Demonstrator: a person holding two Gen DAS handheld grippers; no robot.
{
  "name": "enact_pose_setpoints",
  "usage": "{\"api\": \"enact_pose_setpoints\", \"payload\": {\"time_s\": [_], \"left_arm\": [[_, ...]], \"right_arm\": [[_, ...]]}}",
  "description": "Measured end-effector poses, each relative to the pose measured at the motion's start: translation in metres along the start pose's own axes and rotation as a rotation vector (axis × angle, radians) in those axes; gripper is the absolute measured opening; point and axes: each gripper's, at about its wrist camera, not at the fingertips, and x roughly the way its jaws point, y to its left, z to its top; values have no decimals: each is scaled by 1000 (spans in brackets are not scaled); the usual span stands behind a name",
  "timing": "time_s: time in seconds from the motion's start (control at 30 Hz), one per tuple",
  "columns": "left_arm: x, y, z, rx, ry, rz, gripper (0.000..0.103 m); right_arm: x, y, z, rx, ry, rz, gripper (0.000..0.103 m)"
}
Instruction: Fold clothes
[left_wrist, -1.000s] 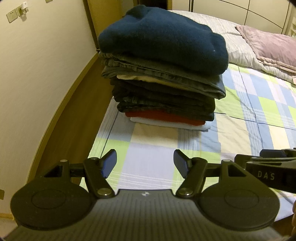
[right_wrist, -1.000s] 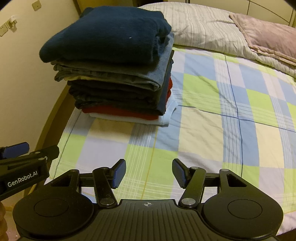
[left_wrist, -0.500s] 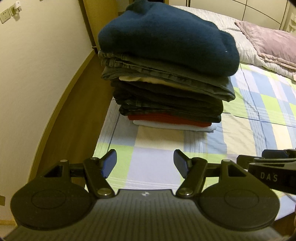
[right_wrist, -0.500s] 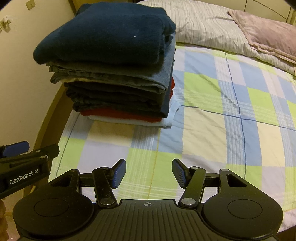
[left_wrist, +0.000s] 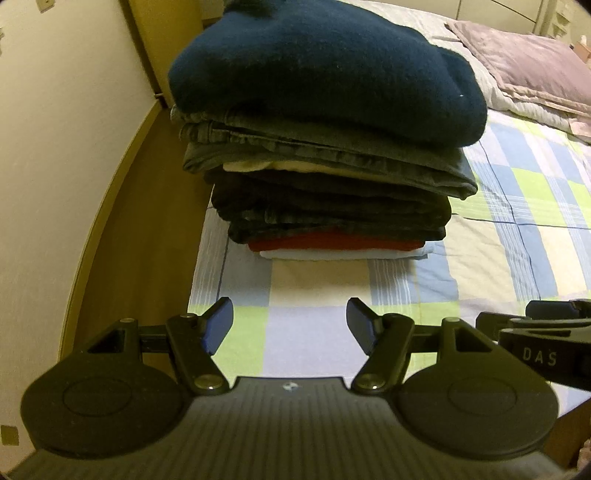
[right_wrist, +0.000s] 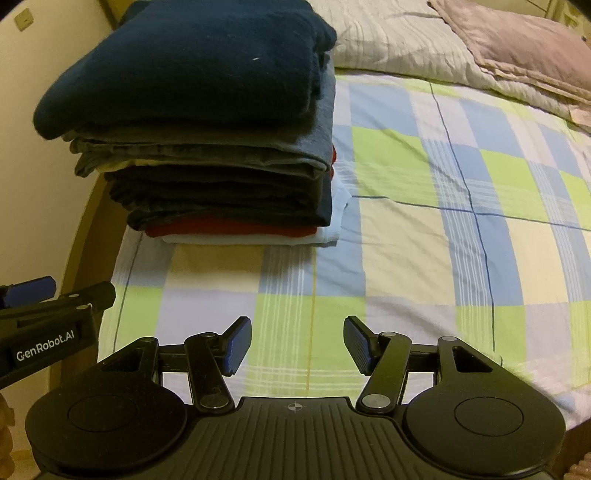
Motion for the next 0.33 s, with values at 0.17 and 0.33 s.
{"api": "enact_pose_setpoints", "payload": {"time_s": [0.17, 0.33], "left_arm": [[-1, 5, 5, 26, -55, -16, 65], [-4, 8, 12, 27, -92, -19, 65]], "right_arm": [[0, 5, 2, 24, -1, -22, 59], [-4, 7, 4, 38, -17, -38, 59]]}}
